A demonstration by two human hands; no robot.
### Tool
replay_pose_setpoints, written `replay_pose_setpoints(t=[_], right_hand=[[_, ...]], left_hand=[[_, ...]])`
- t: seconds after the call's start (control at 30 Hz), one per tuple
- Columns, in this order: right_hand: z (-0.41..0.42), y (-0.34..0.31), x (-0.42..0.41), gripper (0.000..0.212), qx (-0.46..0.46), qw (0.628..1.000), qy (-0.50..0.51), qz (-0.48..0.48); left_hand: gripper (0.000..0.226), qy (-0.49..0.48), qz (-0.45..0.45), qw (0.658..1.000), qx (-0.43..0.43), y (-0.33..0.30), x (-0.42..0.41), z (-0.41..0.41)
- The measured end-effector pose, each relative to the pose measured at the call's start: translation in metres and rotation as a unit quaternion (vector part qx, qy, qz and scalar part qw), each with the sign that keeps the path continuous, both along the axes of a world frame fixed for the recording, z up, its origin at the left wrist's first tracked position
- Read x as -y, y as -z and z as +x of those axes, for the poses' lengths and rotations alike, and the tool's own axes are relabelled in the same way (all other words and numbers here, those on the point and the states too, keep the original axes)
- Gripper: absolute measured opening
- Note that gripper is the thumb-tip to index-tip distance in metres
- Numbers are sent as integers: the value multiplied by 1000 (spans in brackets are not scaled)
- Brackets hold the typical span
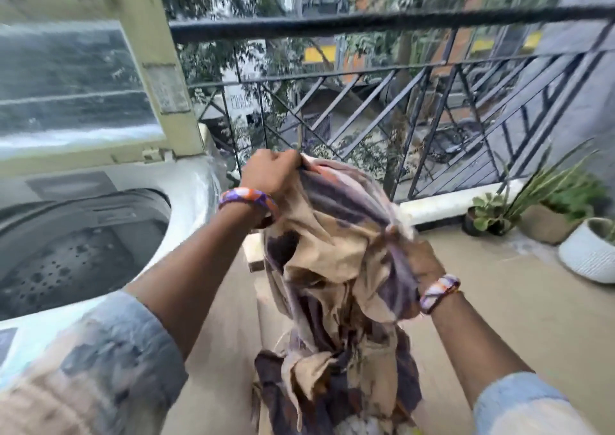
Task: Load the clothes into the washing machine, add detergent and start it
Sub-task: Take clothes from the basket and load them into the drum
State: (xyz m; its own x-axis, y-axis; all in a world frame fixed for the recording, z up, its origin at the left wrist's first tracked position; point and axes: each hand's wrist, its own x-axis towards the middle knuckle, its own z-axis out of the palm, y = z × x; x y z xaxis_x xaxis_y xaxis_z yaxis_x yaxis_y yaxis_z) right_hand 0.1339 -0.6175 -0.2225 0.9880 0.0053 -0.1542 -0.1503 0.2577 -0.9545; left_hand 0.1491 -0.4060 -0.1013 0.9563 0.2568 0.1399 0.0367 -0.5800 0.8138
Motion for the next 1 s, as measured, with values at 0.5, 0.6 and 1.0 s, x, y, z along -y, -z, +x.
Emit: replay_pose_setpoints(t=[0.5,0.6,1.0], right_hand=[[39,-287,-58,36,183,947,188,187],[22,-312,-78,44,204,952,140,179],[4,-236,10,30,-5,977,36,-212]], left_hand=[[135,393,61,917,35,-46,20,-21],[116,231,-39,960,151,-50,53,-25],[27,-45,75,967,239,-200,-12,7]])
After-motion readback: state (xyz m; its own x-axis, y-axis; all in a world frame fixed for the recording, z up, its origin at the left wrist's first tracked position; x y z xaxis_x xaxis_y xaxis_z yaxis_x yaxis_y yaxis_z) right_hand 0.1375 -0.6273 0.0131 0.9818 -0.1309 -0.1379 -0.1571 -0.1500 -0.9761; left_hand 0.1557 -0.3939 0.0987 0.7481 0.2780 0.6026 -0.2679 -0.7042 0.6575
